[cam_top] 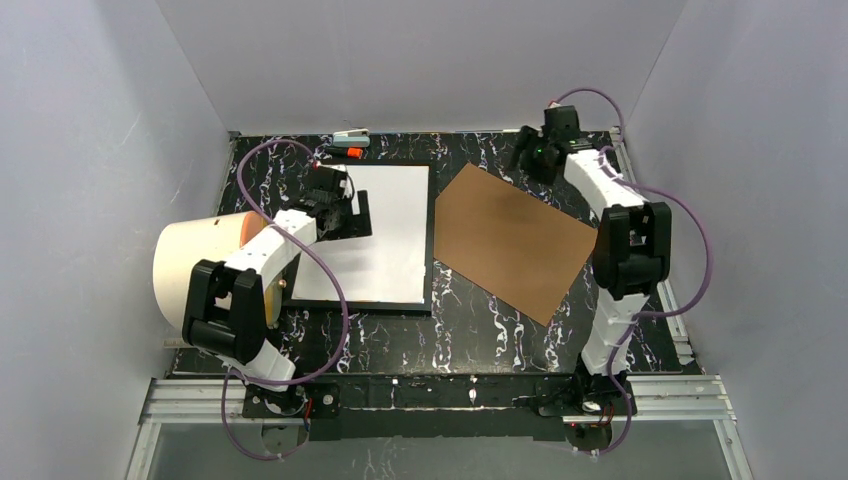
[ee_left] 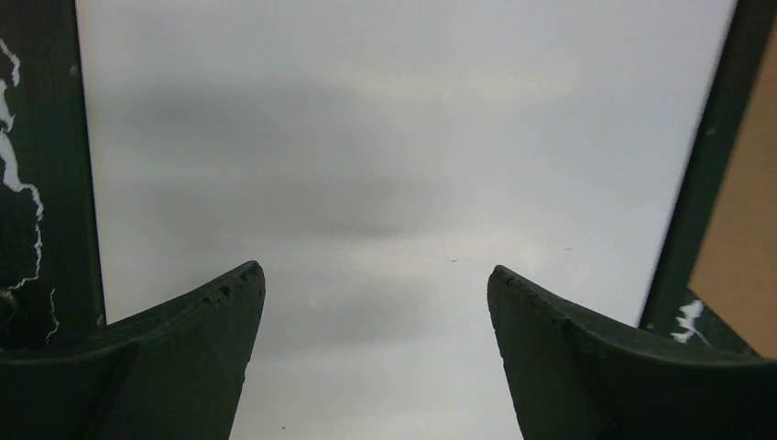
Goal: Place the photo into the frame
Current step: Turn over the photo from the photo frame, then pick up the photo frame item at the center of the board.
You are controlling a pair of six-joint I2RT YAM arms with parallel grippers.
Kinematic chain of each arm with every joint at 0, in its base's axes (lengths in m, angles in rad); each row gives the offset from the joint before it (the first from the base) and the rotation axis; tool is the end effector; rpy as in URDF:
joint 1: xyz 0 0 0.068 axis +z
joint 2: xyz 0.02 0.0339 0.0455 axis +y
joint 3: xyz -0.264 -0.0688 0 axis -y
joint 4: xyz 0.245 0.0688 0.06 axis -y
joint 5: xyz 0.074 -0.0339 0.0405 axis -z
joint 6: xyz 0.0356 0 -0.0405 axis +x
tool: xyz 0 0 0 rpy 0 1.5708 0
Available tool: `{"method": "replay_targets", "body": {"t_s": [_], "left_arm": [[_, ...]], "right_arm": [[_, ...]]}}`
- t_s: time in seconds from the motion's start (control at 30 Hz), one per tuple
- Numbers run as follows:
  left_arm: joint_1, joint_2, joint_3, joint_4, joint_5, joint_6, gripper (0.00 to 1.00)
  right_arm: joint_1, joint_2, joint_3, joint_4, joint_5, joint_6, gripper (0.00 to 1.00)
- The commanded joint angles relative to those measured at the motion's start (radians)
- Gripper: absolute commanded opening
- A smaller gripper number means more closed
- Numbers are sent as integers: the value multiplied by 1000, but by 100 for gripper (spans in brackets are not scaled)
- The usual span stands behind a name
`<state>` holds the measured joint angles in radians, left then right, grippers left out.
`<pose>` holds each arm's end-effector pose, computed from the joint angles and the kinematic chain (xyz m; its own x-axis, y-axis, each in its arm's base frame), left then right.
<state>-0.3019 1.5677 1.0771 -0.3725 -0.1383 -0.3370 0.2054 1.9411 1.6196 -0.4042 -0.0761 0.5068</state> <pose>0.3209 -0.0948 0.2320 -0.7538 -0.1083 -0.6482 -0.0427 0.9923 -0.1161 0.4389 0.0942 0.2664 -0.6938 0.3498 -0.6295 0.0889 0.9090 0.4072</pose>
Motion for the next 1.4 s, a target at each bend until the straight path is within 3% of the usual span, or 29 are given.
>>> {"method": "replay_targets", "body": {"t_s": [0.0,0.17,0.4,0.63,1.17,1.37], "left_arm": [[2,-28,106,24,167,-9,87],[-100,26,188,25,363,6,83],[-351,176,263,32,370,31,85],[-500,342,318,36,388,5,85],[-567,582,401,-89,355,-164,81],[-575,635,448,-80,400,-140,81]], "right_arm": [[-94,138,120,-129,-10,-190,77],[-157,237,222,-189,-17,-268,79],[-228,275,197,-226,-79,-281,79],[-256,197,21,-238,-108,-272,79],[-317,-147,-466,-205,-136,-118,79],[-317,-265,-612,-192,-123,-25,78]]}}
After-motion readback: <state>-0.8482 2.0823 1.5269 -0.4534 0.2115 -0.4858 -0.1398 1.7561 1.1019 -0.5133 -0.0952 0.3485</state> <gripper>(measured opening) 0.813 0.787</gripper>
